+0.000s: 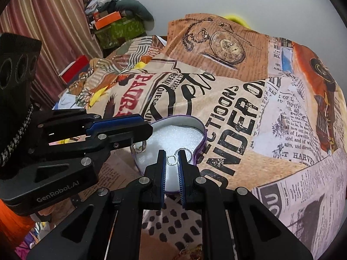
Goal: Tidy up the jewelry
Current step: 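Carry both pieces over the heart tin and open both tools to drop them, then raise both open tools away from the heart tin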
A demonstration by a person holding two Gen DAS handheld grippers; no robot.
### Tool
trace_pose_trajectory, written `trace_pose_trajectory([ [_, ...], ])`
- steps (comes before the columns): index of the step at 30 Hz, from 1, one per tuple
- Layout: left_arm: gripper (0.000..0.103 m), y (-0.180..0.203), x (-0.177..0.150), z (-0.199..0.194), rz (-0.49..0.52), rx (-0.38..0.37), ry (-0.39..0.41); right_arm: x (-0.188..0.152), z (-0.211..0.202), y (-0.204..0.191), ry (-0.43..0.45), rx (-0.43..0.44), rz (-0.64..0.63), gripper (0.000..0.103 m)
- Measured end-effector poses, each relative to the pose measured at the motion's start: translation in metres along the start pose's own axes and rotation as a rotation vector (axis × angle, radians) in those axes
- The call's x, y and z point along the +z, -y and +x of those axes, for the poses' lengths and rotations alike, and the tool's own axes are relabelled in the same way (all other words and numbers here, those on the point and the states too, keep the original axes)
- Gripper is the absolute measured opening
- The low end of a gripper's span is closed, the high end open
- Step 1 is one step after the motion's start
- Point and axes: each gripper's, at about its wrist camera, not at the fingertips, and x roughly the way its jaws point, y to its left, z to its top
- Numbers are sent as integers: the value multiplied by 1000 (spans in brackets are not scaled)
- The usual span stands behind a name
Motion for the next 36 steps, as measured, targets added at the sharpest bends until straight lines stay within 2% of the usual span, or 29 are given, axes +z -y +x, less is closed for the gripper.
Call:
trace_pose_trajectory([
  [11,10,-5,-2,10,-18,-3,-24,-1,15,-1,-30,-11,-32,9],
  [17,10,-6,0,-1,-25,9,-12,-2,16,-5,-31,-40,-63,9],
  [20,15,-7,-1,-12,-30,18,3,-2,18,-8,-46,-48,-75,10],
  [28,17,-7,-5,-37,-21,65,37,-2,11,-16,-40,-95,-114,24],
  [36,17,-4,-11,-50,-23,92,35,-2,-15,-18,-1,-123,-112,25],
])
